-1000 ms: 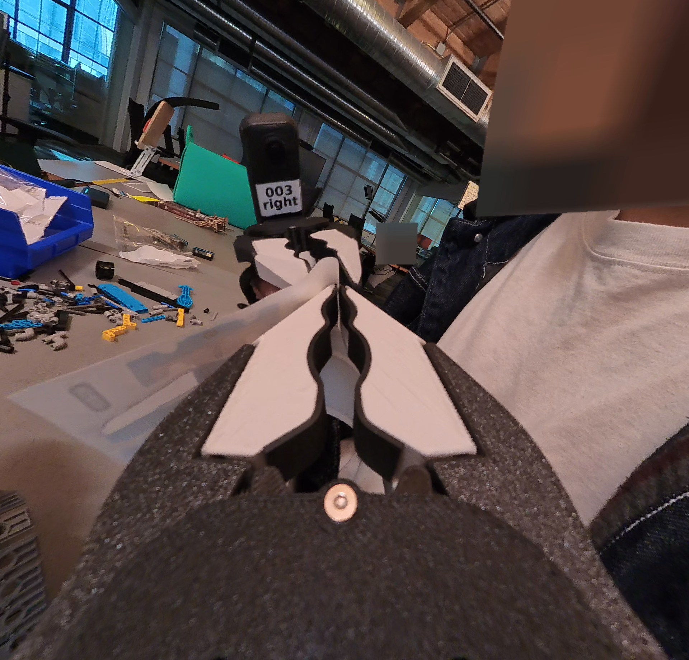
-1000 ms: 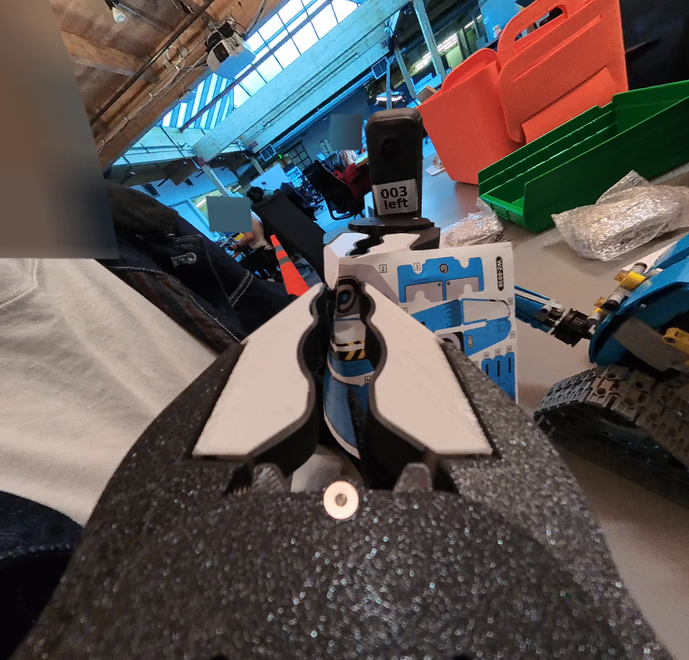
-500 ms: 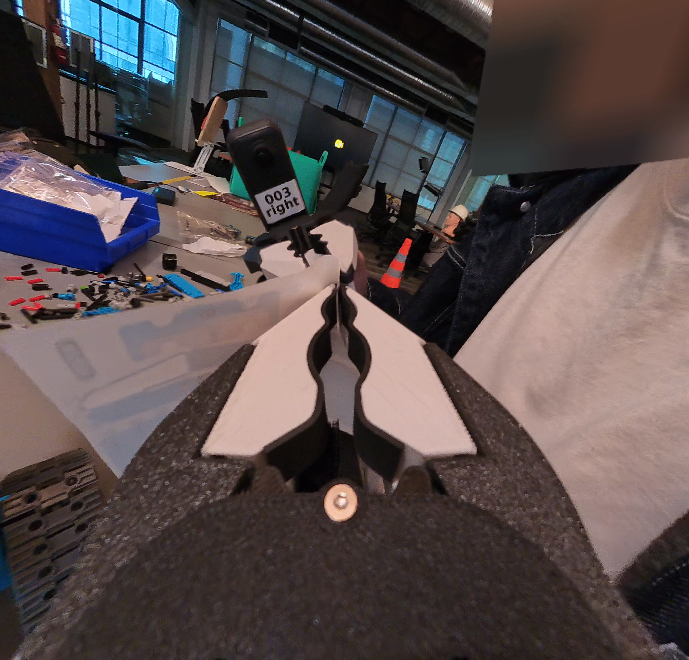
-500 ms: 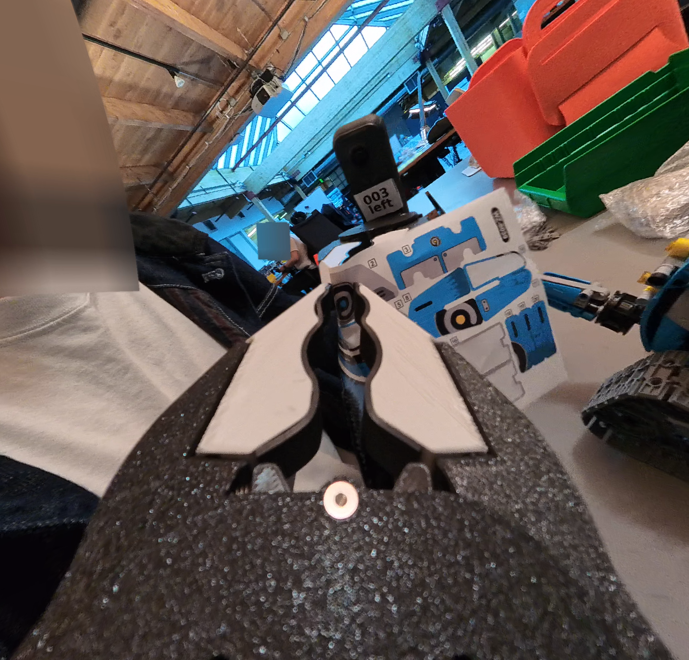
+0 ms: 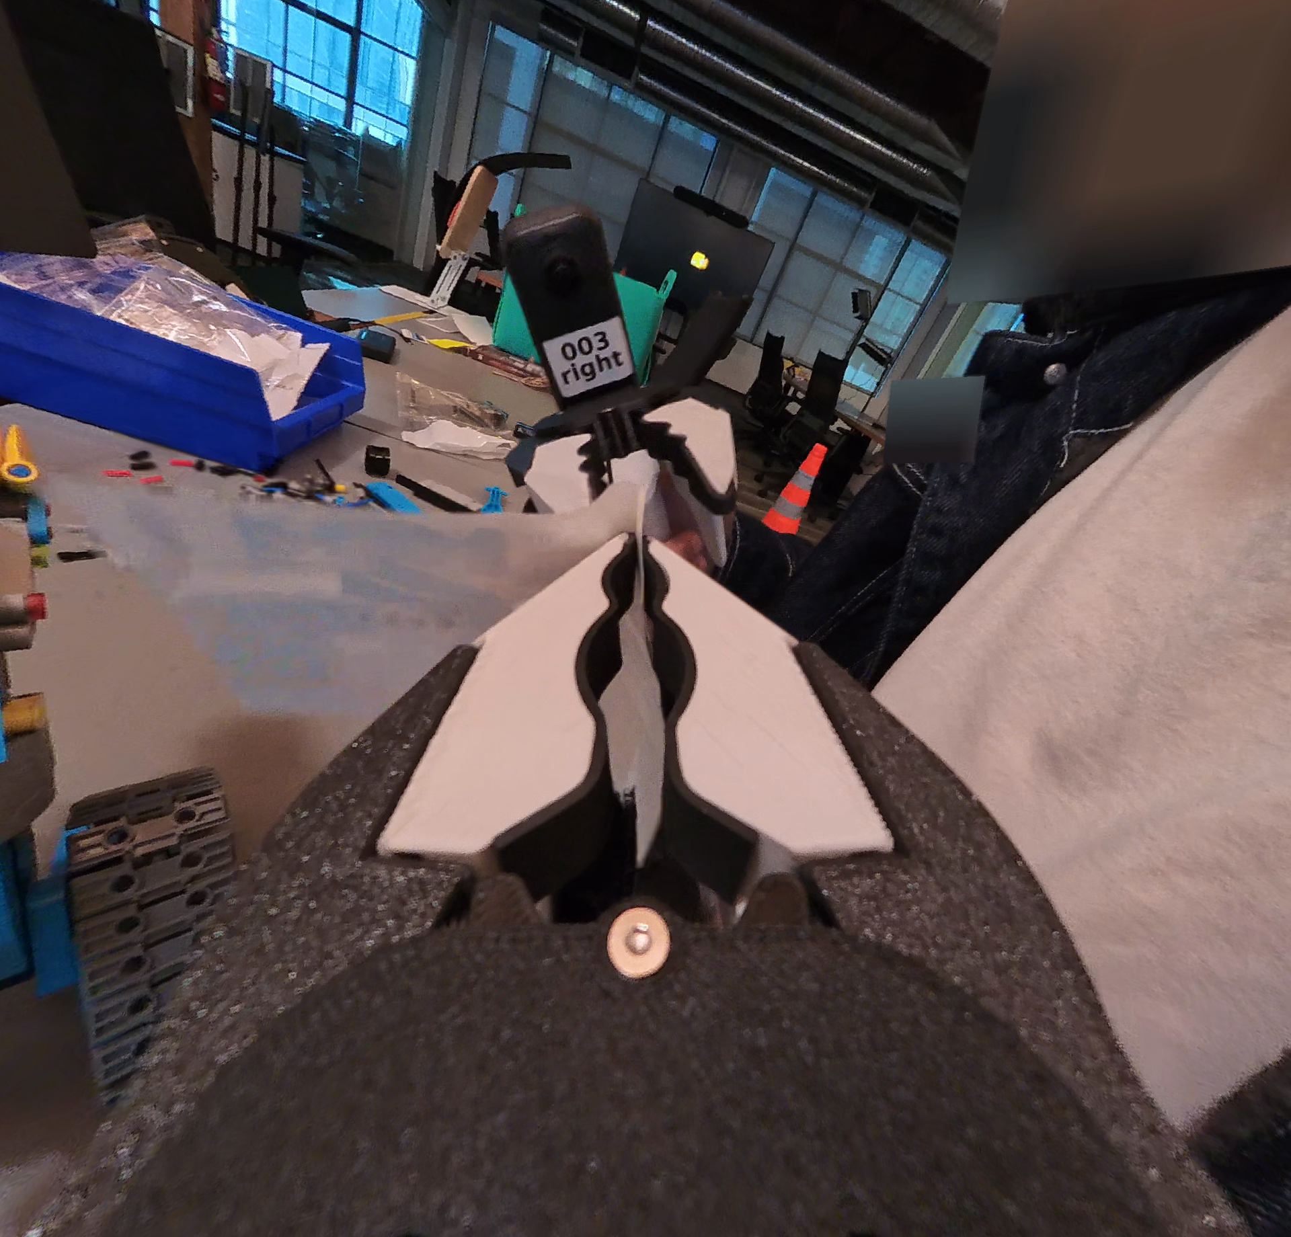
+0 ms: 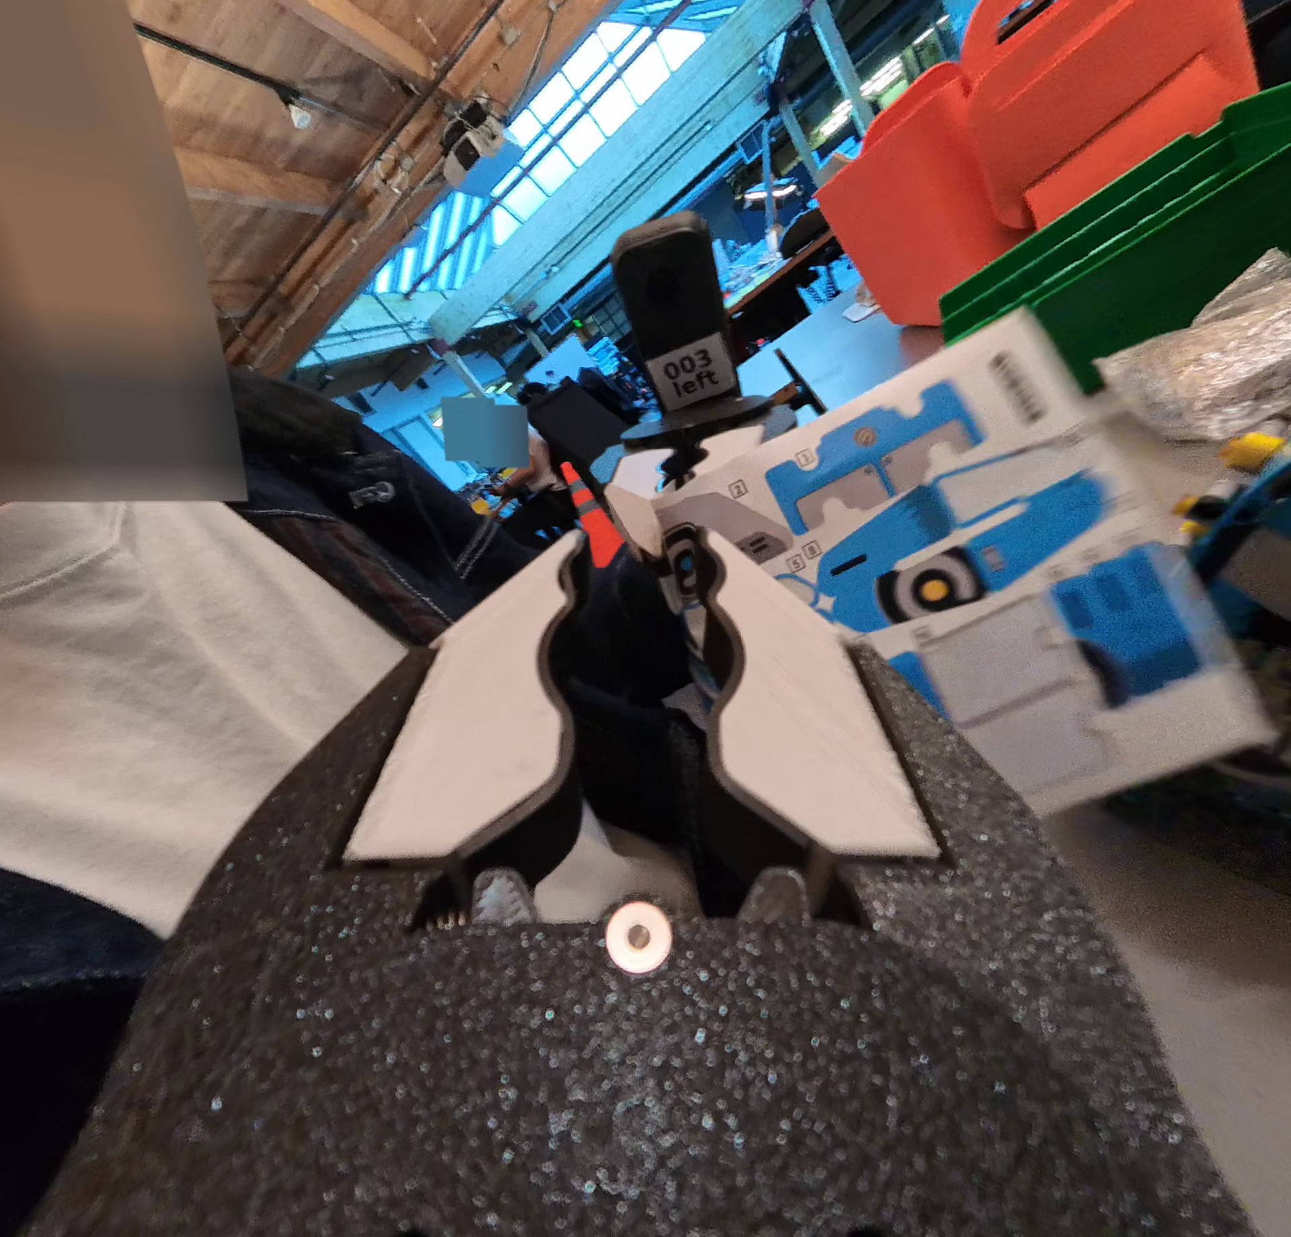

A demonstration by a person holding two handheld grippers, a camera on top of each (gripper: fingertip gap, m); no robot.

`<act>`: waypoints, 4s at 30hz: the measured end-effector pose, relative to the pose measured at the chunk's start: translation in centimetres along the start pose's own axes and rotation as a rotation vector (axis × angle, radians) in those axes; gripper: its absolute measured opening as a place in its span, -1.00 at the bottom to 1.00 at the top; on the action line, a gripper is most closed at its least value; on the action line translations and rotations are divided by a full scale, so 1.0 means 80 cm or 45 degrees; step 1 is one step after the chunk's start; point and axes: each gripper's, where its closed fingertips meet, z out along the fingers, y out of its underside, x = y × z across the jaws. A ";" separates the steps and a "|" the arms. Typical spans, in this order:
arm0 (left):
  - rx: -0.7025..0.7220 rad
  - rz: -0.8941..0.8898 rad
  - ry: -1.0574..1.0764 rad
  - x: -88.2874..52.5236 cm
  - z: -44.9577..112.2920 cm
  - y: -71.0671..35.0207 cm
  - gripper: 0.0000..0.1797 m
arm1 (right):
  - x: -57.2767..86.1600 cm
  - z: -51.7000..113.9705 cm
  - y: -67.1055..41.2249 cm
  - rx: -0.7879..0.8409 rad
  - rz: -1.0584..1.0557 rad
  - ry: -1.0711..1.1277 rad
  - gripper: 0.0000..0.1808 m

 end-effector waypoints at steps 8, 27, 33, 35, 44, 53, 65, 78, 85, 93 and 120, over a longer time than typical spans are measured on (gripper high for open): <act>-0.067 0.131 -0.109 -0.001 0.006 0.008 -1.00 | 0.014 -0.004 0.004 -0.047 -0.017 0.102 -0.92; 0.041 -0.007 -0.169 -0.012 -0.004 0.011 -1.00 | 0.017 -0.002 0.013 -0.099 -0.129 0.192 -0.67; 0.036 0.031 -0.146 -0.006 0.001 0.009 -1.00 | 0.005 0.003 0.016 -0.151 -0.190 0.207 -0.64; 0.031 0.050 -0.135 -0.003 0.002 0.009 -1.00 | 0.009 0.001 0.014 -0.146 -0.143 0.220 -0.74; 0.051 0.060 0.006 0.020 0.003 0.012 -1.00 | -0.004 -0.002 0.015 -0.063 0.035 -0.023 -0.93; 0.104 -0.088 0.096 0.021 -0.001 0.012 -1.00 | -0.004 -0.002 0.017 -0.043 0.078 -0.092 -0.94; 0.078 -0.045 -0.044 0.001 -0.006 0.018 -1.00 | 0.008 -0.005 0.016 -0.106 -0.082 0.158 -0.69; 0.048 -0.015 -0.103 -0.004 -0.004 0.025 -1.00 | 0.019 -0.002 0.019 -0.120 -0.113 0.230 -0.97; 0.073 -0.041 -0.128 -0.008 -0.012 0.026 -1.00 | 0.026 -0.005 0.024 -0.121 -0.079 0.240 -0.98; 0.050 -0.021 -0.147 -0.012 -0.008 0.028 -1.00 | 0.021 -0.003 0.029 -0.189 -0.196 0.281 -0.76; -0.195 0.302 -0.142 0.005 -0.013 0.062 -1.00 | 0.022 -0.004 0.059 -0.230 -0.021 0.081 -1.00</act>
